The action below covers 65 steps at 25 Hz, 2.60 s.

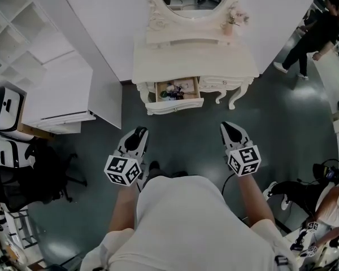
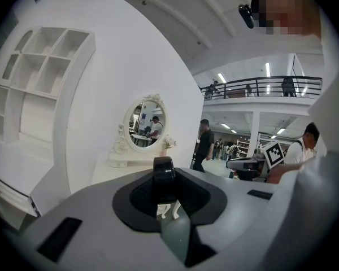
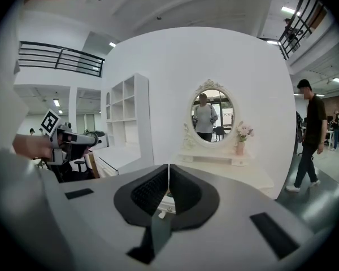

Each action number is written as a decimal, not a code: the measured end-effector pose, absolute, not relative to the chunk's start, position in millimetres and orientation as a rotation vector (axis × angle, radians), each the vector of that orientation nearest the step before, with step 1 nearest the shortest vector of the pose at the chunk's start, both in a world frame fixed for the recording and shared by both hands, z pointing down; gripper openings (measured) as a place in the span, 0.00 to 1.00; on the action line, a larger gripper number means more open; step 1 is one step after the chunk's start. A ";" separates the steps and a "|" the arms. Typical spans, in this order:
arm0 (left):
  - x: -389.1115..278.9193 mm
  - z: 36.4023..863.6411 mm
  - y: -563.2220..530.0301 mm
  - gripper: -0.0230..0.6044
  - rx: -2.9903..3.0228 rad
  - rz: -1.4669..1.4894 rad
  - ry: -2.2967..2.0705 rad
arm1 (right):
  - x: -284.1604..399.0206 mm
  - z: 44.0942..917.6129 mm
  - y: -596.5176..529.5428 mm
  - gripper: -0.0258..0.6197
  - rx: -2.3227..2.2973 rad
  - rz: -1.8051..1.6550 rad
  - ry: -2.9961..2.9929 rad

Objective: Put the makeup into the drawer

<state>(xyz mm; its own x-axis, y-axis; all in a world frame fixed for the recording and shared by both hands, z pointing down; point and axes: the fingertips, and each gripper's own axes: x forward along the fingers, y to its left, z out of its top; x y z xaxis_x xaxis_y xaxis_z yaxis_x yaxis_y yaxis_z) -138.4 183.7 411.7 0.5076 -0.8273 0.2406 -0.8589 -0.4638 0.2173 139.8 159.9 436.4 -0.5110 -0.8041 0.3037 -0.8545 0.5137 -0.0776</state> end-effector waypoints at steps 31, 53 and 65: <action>-168.4 452.1 36.6 0.15 2.455 0.220 -1.241 | 96.1 466.7 62.7 0.09 1.436 0.384 -2.373; -210.9 467.1 -84.9 0.15 2.536 0.270 -1.044 | 38.7 473.5 -20.4 0.09 1.512 0.394 -2.238; -182.7 473.7 -101.8 0.15 2.506 0.320 -1.062 | 54.9 481.4 -54.8 0.09 1.427 0.410 -2.280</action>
